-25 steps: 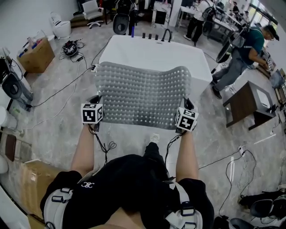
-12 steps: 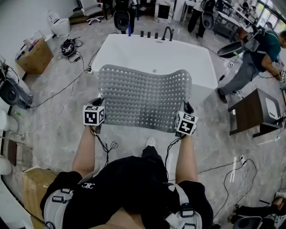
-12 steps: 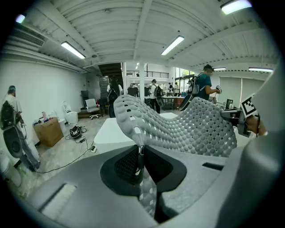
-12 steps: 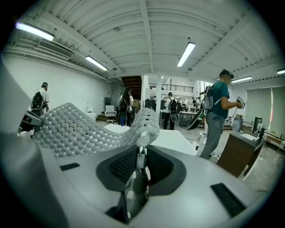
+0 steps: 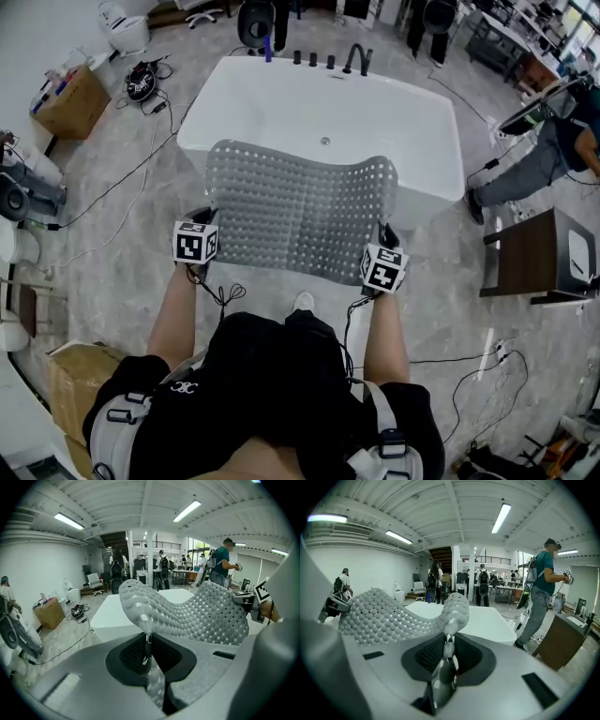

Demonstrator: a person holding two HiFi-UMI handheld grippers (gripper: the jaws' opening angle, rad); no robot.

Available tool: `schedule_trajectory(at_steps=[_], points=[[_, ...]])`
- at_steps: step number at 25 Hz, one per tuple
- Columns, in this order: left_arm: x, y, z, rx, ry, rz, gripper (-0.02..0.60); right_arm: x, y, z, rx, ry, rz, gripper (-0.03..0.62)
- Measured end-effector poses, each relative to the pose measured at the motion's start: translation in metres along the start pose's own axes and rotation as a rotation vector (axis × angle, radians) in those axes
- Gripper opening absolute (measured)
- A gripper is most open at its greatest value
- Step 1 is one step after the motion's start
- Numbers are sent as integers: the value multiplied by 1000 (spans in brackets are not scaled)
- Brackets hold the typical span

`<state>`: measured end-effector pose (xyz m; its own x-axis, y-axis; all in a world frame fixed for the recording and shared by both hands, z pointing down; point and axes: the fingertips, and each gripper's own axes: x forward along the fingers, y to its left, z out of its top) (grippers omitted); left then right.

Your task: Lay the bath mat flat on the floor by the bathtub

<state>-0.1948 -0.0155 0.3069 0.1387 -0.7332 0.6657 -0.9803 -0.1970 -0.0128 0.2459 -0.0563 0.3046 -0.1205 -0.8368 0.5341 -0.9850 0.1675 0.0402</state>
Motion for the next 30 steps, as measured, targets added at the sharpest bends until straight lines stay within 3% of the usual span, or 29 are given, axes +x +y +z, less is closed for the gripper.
schedule_trajectory(at_steps=[4,14,30], points=[[26,-6,8,-7,32,-8,34,24,-15,-3,-5,35,10,63],[66,-5,-22,9,160,-69,34,40,-16,-38,14,142,-10,63],[130,-17,-99,-14,340,-143,35,73,-7,-131,68,333,-4,63]])
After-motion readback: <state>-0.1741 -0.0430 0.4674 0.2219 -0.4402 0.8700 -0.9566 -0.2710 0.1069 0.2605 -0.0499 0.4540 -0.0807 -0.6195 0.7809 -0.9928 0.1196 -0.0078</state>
